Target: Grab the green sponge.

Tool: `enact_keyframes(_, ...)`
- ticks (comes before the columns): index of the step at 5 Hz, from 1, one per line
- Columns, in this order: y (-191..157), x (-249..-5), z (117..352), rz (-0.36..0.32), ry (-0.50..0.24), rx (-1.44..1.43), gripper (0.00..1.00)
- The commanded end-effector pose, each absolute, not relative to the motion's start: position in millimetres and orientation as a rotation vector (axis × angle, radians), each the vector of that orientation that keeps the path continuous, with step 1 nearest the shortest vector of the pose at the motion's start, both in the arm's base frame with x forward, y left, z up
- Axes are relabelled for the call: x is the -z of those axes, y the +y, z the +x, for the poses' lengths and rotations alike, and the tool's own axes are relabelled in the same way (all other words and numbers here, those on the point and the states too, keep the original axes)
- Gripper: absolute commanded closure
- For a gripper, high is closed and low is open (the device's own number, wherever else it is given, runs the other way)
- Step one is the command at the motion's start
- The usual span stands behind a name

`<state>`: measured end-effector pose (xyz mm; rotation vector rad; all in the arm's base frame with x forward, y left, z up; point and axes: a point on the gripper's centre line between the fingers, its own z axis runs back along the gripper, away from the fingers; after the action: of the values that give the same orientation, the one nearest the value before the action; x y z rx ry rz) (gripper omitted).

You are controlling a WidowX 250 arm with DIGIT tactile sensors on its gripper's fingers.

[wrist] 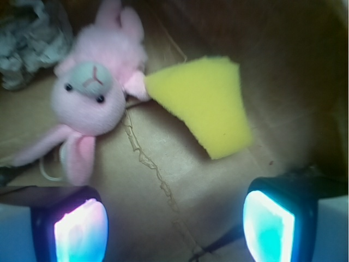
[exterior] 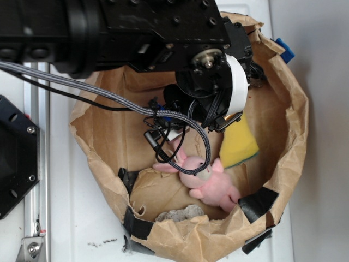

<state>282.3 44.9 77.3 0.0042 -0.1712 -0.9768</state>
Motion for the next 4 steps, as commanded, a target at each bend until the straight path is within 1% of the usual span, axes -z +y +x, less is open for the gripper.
enact_keyframes(1, 27, -74, 282, 0.037, -0.173, 1.075, 0.0)
enact_keyframes(2, 22, -74, 283, 0.057, -0.172, 1.095, 0.0)
enact_keyframes(4, 6, -88, 287, 0.037, -0.235, 1.157, 0.0)
